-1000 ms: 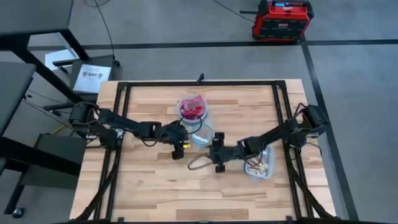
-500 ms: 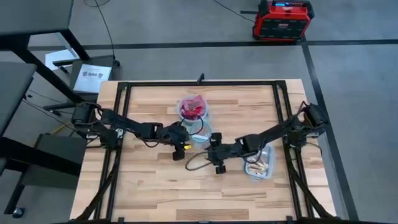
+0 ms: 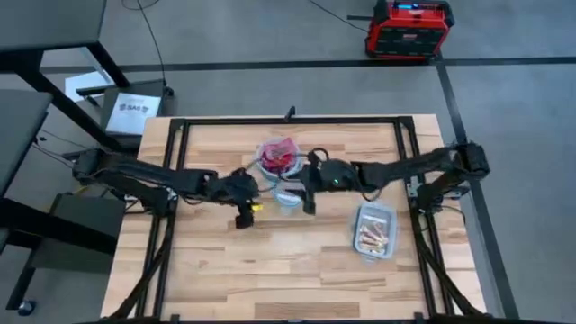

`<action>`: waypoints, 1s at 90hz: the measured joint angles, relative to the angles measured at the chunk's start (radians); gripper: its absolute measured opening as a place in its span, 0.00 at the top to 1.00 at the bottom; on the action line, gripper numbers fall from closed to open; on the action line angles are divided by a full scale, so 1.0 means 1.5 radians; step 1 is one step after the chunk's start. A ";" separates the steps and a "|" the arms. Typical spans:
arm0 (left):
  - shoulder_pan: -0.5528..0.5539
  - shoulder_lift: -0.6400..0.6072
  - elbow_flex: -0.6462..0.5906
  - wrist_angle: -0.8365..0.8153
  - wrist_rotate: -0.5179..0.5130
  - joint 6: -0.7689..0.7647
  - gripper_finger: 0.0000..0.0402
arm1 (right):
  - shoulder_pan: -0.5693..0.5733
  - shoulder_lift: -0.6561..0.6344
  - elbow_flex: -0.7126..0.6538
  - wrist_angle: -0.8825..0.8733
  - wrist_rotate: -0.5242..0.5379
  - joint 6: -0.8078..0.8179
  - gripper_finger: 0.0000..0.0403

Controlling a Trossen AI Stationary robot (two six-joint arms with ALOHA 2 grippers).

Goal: Sort candy
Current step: Close the small circular transparent bin

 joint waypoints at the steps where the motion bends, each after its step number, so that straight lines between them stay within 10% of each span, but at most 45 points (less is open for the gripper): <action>1: 0.000 -0.007 -0.002 0.000 -0.005 0.001 0.73 | -0.002 0.009 0.000 0.015 -0.010 0.005 0.56; 39: 0.032 -0.088 -0.080 0.007 -0.026 0.002 0.73 | -0.002 0.163 -0.008 0.160 -0.042 0.022 0.56; 90: 0.048 -0.080 -0.101 0.151 -0.001 0.002 0.73 | 0.009 -0.040 -0.049 -0.136 0.046 -0.015 0.56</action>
